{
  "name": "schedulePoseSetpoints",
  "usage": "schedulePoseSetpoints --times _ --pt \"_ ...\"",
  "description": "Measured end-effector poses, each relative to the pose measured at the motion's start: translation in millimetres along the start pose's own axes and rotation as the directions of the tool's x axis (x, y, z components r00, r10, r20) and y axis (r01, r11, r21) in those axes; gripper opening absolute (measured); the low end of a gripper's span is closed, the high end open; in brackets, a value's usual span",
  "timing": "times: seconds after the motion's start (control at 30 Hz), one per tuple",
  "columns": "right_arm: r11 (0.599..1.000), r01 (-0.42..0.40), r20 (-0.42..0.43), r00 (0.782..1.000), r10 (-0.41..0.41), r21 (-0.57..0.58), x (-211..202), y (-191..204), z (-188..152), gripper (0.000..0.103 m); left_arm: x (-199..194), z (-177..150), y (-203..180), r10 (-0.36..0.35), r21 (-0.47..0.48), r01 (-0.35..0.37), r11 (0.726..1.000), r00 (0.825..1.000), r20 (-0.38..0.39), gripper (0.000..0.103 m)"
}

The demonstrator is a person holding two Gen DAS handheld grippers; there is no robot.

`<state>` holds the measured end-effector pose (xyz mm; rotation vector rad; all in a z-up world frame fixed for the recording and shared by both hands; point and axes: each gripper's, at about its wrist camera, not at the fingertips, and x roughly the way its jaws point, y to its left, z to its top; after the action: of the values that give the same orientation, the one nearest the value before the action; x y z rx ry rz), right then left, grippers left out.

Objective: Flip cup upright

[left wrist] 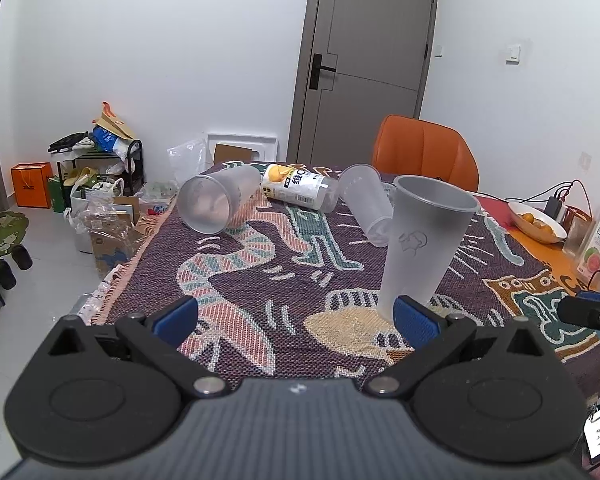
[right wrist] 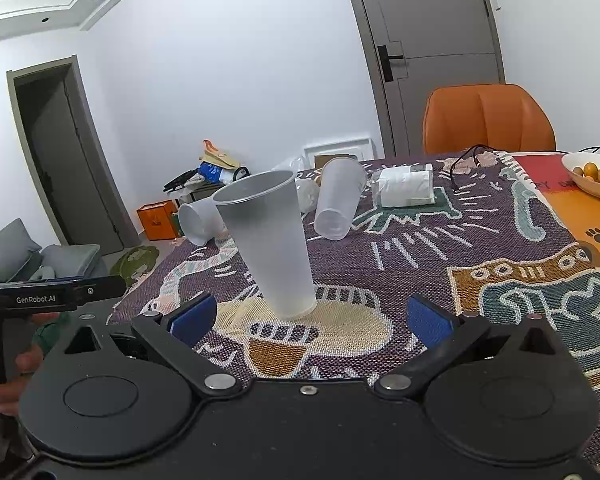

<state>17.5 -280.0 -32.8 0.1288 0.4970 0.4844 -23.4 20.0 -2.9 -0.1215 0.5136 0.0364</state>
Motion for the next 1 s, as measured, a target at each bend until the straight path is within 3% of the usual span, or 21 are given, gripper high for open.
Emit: schedulePoseSetpoints --times 1.0 --pt "1.000 0.000 -0.002 1.000 0.000 -0.017 0.7 3.6 -2.0 0.103 -0.3 -4.5 -3.0 0.001 0.020 -0.001 1.000 1.000 -0.005 0.103"
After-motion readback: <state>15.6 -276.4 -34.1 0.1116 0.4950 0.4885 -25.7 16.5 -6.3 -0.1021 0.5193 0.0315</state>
